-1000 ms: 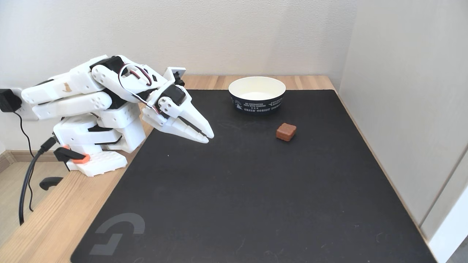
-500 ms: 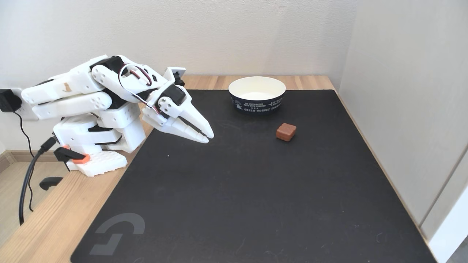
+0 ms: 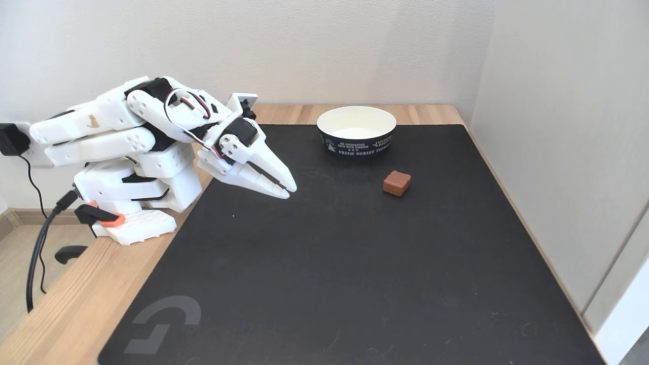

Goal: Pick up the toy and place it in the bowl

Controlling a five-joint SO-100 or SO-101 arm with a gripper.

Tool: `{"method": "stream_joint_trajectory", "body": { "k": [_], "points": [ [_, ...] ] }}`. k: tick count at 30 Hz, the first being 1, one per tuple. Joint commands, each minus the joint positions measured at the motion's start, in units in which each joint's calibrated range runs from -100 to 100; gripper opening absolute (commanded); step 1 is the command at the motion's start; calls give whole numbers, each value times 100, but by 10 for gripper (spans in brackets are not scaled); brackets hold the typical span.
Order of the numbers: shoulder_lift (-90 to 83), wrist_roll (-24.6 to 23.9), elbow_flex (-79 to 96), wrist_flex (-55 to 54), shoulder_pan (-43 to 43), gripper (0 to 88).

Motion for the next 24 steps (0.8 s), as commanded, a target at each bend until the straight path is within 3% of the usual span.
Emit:
{"method": "stream_joint_trajectory", "body": {
  "k": [1, 3, 9, 10, 24],
  "points": [
    [-75, -15, 69, -5, 12, 39],
    [-75, -10, 69, -14, 12, 55],
    [-75, 27, 69, -14, -164, 409],
    [-75, 27, 69, -14, -180, 431],
    [-33, -26, 15, 46, -197, 439]
  ]
}}
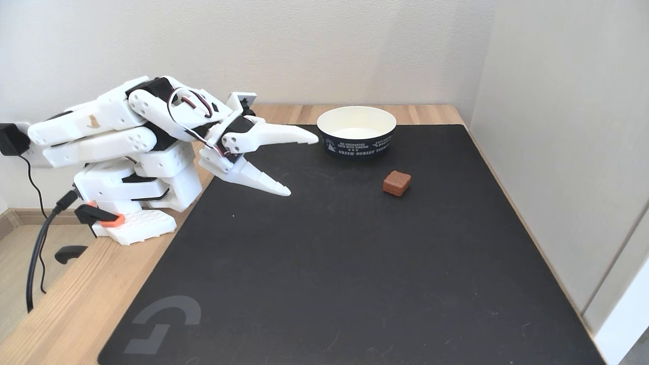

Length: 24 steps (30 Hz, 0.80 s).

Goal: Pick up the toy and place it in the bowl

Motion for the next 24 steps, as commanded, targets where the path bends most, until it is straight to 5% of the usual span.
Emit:
{"method": "stream_joint_trajectory", "body": {
  "k": [1, 8, 18, 24],
  "points": [
    [-25, -26, -39, 71, -22, 440],
    [584, -401, -1328, 791, -248, 437],
    [5044, -1931, -5492, 977, -984, 437],
    [7828, -2343, -8277, 1299, -1419, 436]
  ]
}}
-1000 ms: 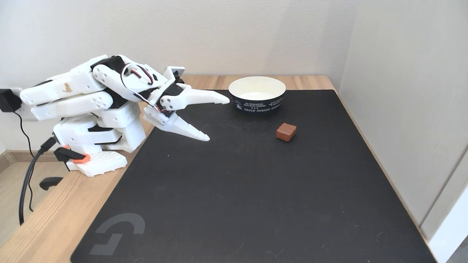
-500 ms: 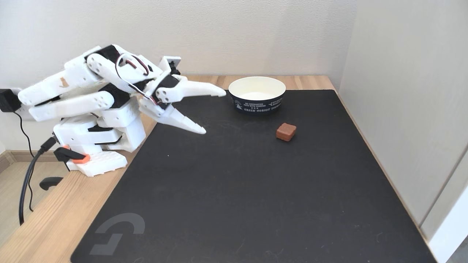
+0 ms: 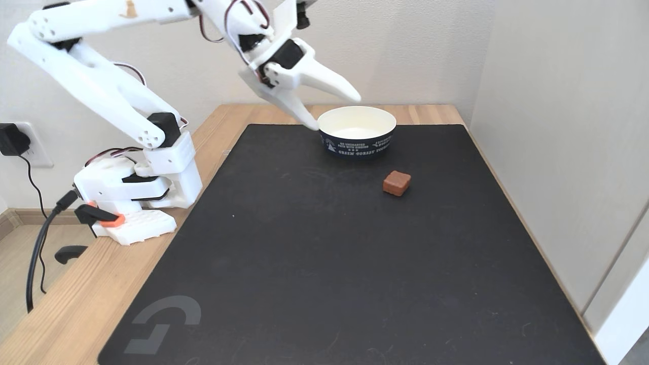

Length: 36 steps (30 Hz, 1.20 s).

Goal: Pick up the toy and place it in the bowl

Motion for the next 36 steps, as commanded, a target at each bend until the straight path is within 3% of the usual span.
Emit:
{"method": "stream_joint_trajectory", "body": {
  "k": [1, 6, 13, 25, 36],
  "points": [
    [2000, -290, -2296, 523, -354, 436],
    [4110, -561, -4694, 1471, -480, 436],
    [6244, -744, -6731, 1564, -488, 435],
    [7719, -1193, -7695, 1446, -680, 435],
    [8436, -1193, -8146, 921, -864, 435]
  ]
}}
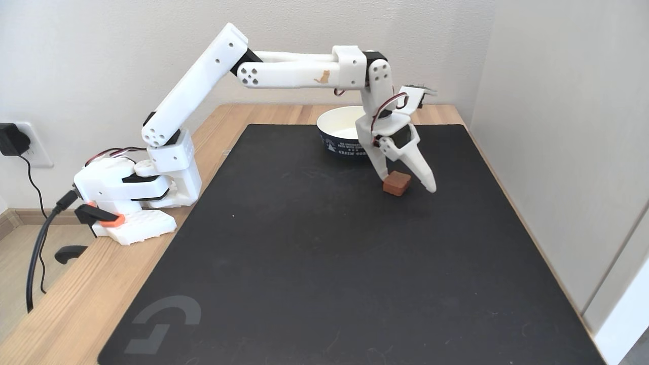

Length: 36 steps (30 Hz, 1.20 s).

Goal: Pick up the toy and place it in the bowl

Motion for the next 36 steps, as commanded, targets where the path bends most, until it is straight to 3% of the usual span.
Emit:
{"method": "stream_joint_trajectory", "body": {
  "k": [1, 4, 6, 9, 10, 13, 24, 29, 36],
  "points": [
    [102, -34, -106, -126, -74, 435],
    [110, -40, -106, -84, -74, 433],
    [110, -40, -97, -67, -74, 380],
    [110, -29, -52, -59, -65, 242],
    [110, 2, -34, -59, -65, 151],
    [110, 7, -34, -8, -74, 48],
    [10, 18, -151, 136, -90, 35],
    [-248, -3, -1224, 128, -316, 35],
    [-1165, -40, -1314, -897, -1011, 35]
  ]
}}
